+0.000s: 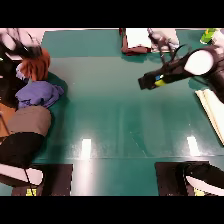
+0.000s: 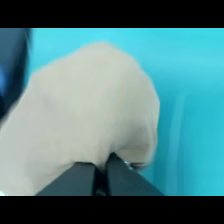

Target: Fold the shirts.

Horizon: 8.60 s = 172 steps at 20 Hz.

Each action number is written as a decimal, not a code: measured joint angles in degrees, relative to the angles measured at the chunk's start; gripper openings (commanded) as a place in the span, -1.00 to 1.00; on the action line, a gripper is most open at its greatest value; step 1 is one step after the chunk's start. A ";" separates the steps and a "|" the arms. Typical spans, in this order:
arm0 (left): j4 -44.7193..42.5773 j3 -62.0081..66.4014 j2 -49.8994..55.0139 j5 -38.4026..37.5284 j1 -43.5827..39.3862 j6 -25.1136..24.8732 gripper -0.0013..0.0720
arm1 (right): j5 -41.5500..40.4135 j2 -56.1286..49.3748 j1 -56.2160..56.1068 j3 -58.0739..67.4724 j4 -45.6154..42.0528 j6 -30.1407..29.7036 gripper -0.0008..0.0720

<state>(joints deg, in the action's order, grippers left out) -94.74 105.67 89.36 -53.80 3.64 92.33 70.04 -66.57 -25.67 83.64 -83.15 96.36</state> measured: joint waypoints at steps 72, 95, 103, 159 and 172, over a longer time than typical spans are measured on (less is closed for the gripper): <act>10.88 -6.88 9.92 -18.93 -25.33 -2.78 -0.89 | -2.78 7.06 35.41 -46.38 8.57 0.72 0.45; -2.56 6.88 -25.57 -16.09 -25.35 -2.82 -0.90 | -3.78 19.39 27.34 4.83 -0.74 -1.14 -0.93; -3.17 9.46 -40.68 -11.15 -25.35 -2.82 -0.90 | 4.15 20.04 27.34 27.85 -3.89 -1.86 -0.93; 10.82 -59.91 -33.38 -20.35 -15.61 8.17 0.40 | -1.46 3.82 30.27 -44.22 2.60 -6.58 -0.92; 18.01 -73.26 -33.22 -5.11 -15.61 9.55 0.39 | -1.49 5.46 29.75 -44.22 2.60 -6.47 -0.92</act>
<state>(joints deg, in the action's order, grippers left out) -76.73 32.40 56.14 -58.92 -11.97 101.89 68.55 -61.10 4.08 39.42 -80.55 89.89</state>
